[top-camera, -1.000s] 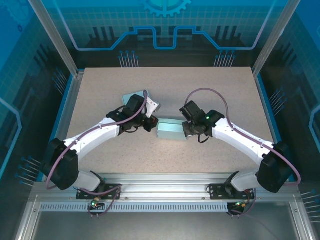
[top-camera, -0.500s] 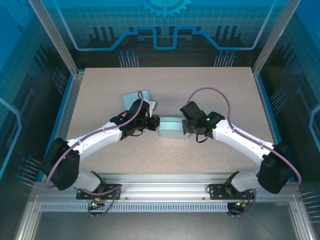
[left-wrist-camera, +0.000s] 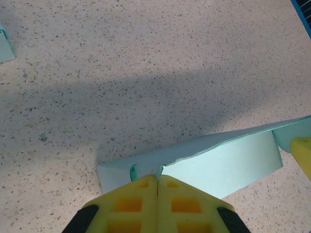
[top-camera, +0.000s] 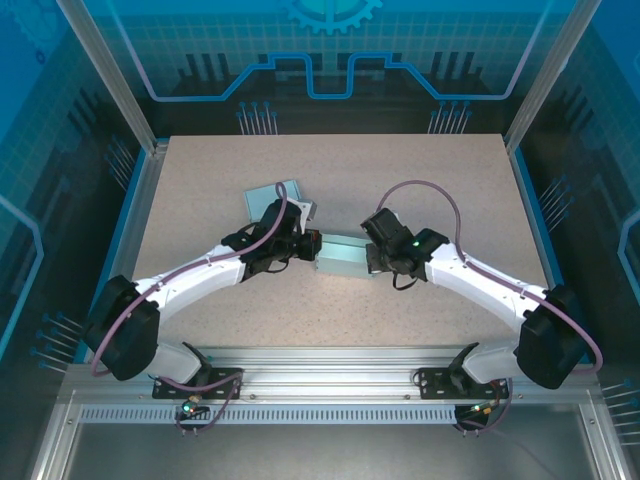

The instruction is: Fold the paper box

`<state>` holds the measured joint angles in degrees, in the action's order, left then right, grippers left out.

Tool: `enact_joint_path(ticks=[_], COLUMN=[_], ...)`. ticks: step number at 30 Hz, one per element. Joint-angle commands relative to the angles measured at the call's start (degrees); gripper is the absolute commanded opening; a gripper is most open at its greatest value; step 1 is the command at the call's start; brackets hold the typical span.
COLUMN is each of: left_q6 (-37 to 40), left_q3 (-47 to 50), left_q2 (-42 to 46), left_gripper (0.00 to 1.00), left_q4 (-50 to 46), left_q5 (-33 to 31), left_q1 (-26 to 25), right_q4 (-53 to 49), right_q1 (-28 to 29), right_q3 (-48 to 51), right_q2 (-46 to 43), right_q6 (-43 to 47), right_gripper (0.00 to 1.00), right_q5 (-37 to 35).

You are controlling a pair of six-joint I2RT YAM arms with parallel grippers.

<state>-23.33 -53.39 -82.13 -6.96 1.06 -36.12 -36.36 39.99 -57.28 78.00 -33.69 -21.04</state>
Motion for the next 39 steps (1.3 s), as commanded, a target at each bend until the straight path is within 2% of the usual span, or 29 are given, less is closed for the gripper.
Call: enact_joint_path(ticks=[1,22,39], left_q6=[-2.26,-5.12,-2.88], left_q3=[0.84,4.28,7.75], left_q2=[-0.05,-0.84,-1.26], left_gripper=[0.0,0.0,0.0], left_q4=[5.52,6.49,4.65], left_q5=[3.86,3.89,-1.78], left_q1=[-1.99,-2.94,-5.27], right_q4=[5.51,6.89,8.32], right_q1=[0.93,0.96,0.84], right_q3=[0.27,-0.37,0.05], right_q2=[-0.7,-0.72,-0.94], right_q6=[-0.58,-1.2,-2.78], right_gripper=[0.0,0.0,0.0], right_q5=[3.63,5.56,6.97])
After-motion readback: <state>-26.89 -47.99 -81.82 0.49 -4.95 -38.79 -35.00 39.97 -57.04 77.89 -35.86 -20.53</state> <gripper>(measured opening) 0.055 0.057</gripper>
